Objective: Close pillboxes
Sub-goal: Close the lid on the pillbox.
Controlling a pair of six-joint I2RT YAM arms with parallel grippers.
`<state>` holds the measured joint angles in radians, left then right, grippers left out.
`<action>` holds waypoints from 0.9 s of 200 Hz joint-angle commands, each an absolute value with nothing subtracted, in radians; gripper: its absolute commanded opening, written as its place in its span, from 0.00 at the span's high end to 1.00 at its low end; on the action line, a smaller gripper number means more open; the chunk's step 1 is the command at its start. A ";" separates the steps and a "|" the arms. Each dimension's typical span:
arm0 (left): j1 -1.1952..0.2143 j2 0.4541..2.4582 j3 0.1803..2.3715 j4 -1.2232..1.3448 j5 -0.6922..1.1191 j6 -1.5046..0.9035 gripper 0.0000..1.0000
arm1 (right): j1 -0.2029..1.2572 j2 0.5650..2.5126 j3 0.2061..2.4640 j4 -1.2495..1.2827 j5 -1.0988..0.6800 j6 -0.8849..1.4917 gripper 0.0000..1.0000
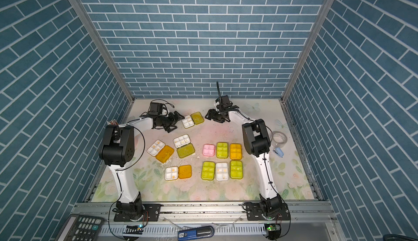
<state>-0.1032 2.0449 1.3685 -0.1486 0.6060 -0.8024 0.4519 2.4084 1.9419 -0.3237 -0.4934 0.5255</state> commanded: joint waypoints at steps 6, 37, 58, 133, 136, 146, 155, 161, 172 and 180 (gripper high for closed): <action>-0.097 2.100 1.440 -0.216 0.545 -0.783 0.08 | 0.456 2.481 2.006 -0.319 -0.569 0.582 0.30; -0.097 2.164 1.499 -0.212 0.534 -0.815 0.08 | 0.464 2.549 2.087 -0.347 -0.597 0.598 0.31; -0.100 2.207 1.554 -0.215 0.546 -0.831 0.08 | 0.469 2.576 2.128 -0.362 -0.612 0.604 0.31; -0.166 2.283 1.627 -0.169 0.560 -0.891 0.08 | 0.503 2.565 2.118 -0.366 -0.596 0.643 0.33; -0.169 2.285 1.631 -0.170 0.557 -0.890 0.08 | 0.504 2.558 2.106 -0.362 -0.583 0.646 0.33; -0.177 2.288 1.645 -0.177 0.548 -0.889 0.08 | 0.503 2.537 2.073 -0.357 -0.542 0.661 0.33; -0.180 2.293 1.654 -0.181 0.542 -0.886 0.08 | 0.501 2.519 2.048 -0.357 -0.509 0.664 0.33; -0.182 2.295 1.660 -0.185 0.541 -0.885 0.08 | 0.502 2.508 2.031 -0.351 -0.495 0.664 0.33; -0.183 2.299 1.668 -0.186 0.541 -0.881 0.08 | 0.501 2.493 2.004 -0.337 -0.485 0.672 0.32; -0.183 2.303 1.674 -0.189 0.541 -0.878 0.08 | 0.501 2.488 1.993 -0.330 -0.485 0.675 0.32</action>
